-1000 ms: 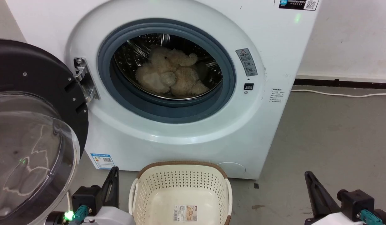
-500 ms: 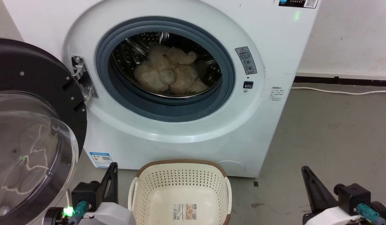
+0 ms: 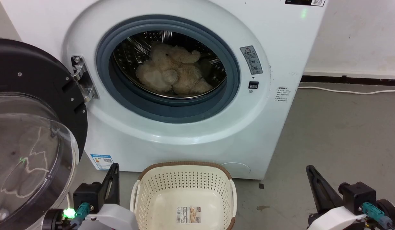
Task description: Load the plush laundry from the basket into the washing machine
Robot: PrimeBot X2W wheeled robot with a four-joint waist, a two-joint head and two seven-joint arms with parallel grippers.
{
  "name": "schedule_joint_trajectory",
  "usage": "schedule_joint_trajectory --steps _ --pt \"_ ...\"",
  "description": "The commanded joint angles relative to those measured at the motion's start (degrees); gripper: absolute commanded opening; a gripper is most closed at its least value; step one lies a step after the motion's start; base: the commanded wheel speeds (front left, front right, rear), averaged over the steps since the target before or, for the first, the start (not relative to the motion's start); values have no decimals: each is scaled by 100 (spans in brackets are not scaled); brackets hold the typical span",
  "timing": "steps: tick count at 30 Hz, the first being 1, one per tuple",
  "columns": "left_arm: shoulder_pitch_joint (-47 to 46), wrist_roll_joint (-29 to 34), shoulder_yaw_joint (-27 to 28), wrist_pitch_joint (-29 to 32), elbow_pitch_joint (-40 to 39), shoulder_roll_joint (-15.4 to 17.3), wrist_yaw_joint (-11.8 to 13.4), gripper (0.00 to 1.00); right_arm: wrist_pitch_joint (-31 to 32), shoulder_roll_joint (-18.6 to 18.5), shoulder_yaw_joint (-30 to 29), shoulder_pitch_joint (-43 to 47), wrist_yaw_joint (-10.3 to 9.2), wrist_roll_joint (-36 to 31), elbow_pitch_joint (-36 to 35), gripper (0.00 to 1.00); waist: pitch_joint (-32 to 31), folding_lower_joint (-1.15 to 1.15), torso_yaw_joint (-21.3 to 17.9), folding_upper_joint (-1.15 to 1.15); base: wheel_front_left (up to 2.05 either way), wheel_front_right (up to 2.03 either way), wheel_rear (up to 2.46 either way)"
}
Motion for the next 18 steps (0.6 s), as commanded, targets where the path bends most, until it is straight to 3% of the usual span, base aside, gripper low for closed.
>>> schedule_joint_trajectory --steps 1,18 --pt "-94 60 34 15 4 -37 -23 0 21 -2 5 -128 3 -54 25 0 3 0 -1 0 0 0 0" --pt "-165 260 159 52 5 -134 -97 0 107 -3 13 -285 3 -188 48 0 54 0 -18 0 0 0 0"
